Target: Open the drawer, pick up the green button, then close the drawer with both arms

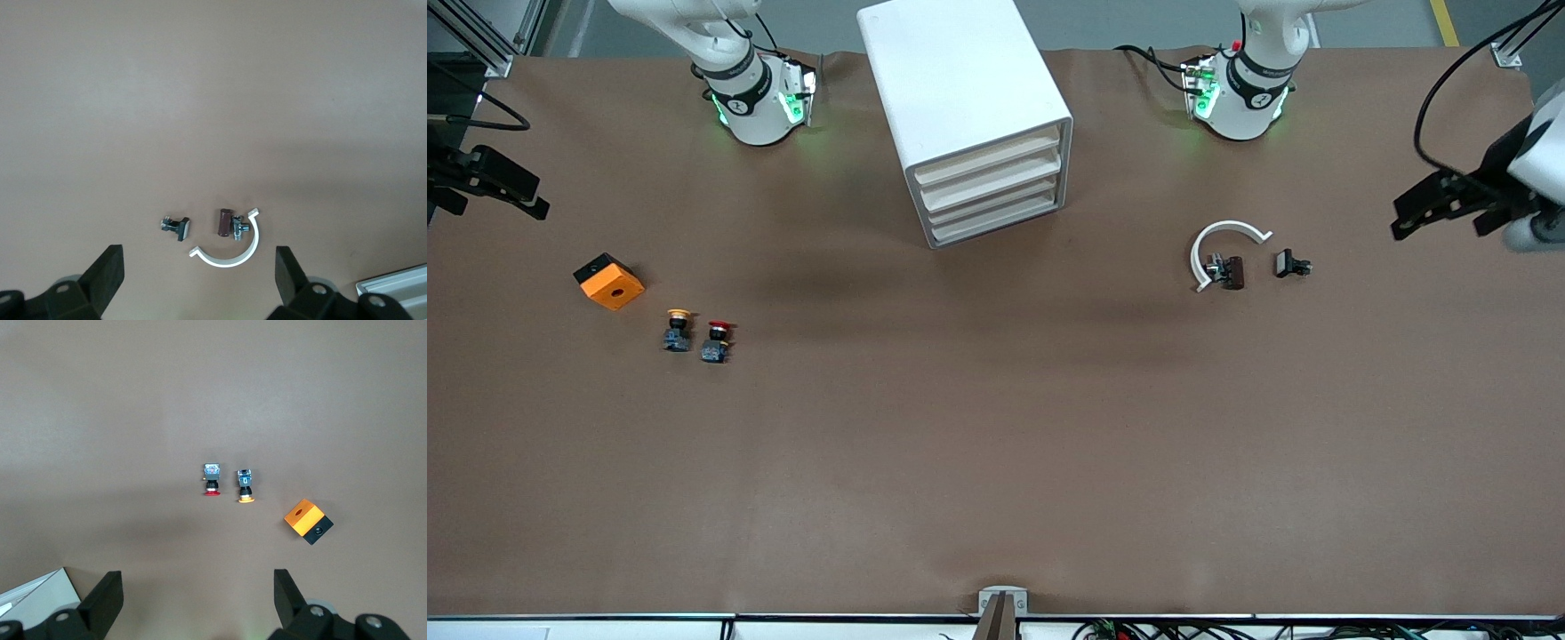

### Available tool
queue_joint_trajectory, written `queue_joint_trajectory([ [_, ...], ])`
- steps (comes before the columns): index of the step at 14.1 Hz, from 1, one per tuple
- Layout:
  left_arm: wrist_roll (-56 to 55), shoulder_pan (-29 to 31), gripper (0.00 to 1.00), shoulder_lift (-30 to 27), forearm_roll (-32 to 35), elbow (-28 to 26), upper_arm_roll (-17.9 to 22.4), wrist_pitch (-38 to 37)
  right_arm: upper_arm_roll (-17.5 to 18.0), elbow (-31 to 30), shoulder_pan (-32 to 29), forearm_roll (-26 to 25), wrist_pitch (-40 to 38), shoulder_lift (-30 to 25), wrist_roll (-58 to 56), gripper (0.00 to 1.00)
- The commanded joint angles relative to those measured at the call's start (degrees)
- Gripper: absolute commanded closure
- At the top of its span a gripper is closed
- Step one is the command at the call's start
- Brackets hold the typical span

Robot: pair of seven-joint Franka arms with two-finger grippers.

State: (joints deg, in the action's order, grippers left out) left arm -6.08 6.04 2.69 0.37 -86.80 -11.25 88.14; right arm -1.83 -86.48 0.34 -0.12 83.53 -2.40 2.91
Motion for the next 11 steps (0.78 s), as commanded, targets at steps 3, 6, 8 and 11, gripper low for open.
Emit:
queue_joint_trajectory([
  [3, -0.25, -5.40, 0.00, 10.39, 3.49, 5.50, -0.45, -0.52, 0.77, 1.58, -0.17, 0.91, -0.47, 1.43, 0.70, 0.00],
  [6, -9.17, -11.10, 0.00, 15.40, 3.32, 5.42, -0.79, 2.82, 0.77, 1.58, 1.58, 0.82, -0.38, 2.92, 0.79, 0.00],
  [8, -19.44, -16.30, 0.00, 19.35, 2.88, 5.42, -0.80, 4.49, 0.77, 1.66, 2.29, 0.82, -0.12, 3.45, 0.79, 0.00],
  [11, -32.65, -20.36, 0.00, 24.98, -2.72, 5.42, -0.80, 9.93, 0.77, 1.84, 3.17, 1.52, 1.11, 4.68, 0.79, 0.00],
])
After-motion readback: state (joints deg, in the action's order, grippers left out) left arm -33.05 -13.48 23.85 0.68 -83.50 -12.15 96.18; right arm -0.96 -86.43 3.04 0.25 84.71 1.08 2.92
